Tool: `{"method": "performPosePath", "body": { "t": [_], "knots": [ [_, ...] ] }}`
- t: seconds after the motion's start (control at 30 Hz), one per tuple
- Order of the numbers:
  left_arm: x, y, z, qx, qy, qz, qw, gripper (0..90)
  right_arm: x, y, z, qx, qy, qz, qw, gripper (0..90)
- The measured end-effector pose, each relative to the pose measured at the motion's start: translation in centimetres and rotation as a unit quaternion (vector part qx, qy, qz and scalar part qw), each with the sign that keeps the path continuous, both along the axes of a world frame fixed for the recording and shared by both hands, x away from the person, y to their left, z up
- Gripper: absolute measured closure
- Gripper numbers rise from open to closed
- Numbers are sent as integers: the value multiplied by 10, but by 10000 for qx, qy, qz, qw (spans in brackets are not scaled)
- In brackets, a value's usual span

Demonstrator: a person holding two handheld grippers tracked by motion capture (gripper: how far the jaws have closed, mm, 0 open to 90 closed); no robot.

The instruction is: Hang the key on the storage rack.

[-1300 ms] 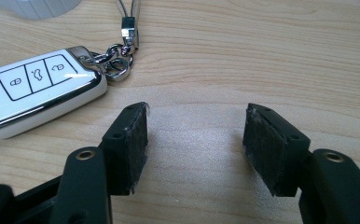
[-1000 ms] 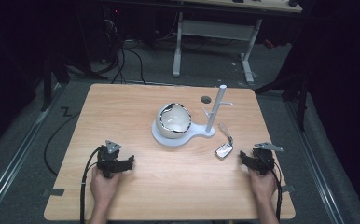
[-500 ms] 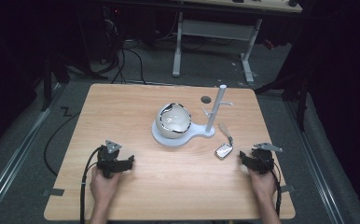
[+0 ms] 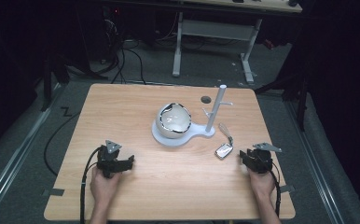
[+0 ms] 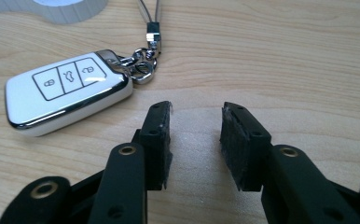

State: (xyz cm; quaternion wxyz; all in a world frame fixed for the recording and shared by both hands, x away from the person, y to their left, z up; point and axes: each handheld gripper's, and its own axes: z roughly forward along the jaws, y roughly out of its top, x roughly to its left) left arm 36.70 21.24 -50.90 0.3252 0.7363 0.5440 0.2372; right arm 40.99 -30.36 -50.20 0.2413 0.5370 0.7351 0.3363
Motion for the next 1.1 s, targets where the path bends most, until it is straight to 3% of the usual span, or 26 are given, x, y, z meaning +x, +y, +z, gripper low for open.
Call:
{"method": "performPosePath", "body": {
  "t": [0.23, 0.43, 0.8, 0.87, 1.1],
  "knots": [
    [0, 0, 0, -14, -9, 11, 10000, 168, -1, -3, 4, 237, -56, 46, 9997, 656],
    [0, 0, 0, -13, -9, 12, 10000, 168, 0, -1, 4, 291, -56, 89, 9995, 650],
    [0, 0, 0, -6, -10, 16, 10000, 168, 14, 12, 21, 202, -207, 291, 9992, 650],
    [0, 0, 0, -6, -9, 15, 10000, 167, 18, 14, 22, 175, -118, 307, 9993, 649],
    [0, 0, 0, -9, -10, 17, 10000, 168, 32, 23, 26, 67, -141, 410, 9990, 636]
  ]
}}
